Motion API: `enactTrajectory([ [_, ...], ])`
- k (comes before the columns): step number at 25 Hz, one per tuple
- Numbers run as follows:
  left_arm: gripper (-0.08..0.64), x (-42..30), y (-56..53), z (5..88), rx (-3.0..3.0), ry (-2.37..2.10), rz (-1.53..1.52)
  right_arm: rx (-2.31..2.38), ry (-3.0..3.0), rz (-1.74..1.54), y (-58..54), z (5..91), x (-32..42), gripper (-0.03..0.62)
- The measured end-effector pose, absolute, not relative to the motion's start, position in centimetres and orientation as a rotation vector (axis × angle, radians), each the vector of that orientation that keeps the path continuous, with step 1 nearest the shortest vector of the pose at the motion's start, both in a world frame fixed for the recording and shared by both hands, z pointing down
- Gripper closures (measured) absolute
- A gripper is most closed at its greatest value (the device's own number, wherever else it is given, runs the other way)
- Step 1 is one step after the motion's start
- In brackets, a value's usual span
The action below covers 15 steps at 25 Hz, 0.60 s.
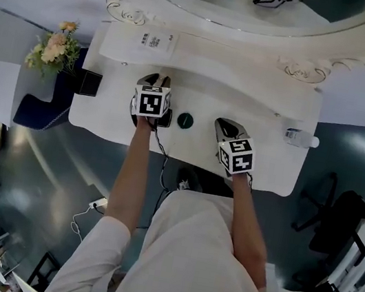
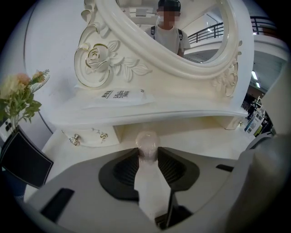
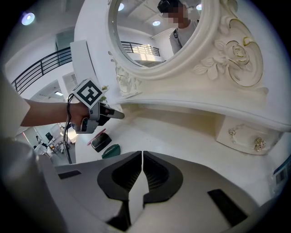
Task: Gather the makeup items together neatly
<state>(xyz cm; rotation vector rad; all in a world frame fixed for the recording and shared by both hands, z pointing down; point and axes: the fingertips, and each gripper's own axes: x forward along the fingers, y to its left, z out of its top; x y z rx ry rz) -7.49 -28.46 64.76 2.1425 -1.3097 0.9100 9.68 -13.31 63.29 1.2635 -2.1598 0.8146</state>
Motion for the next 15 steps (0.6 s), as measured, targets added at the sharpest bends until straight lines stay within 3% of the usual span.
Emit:
enactTrajectory([
  [15, 0.420, -5.0, -22.4, 61.3, 2.220, -1.316, 0.811, 1.303, -2.185, 0.767, -10.6, 61.2, 8.1, 0.546],
])
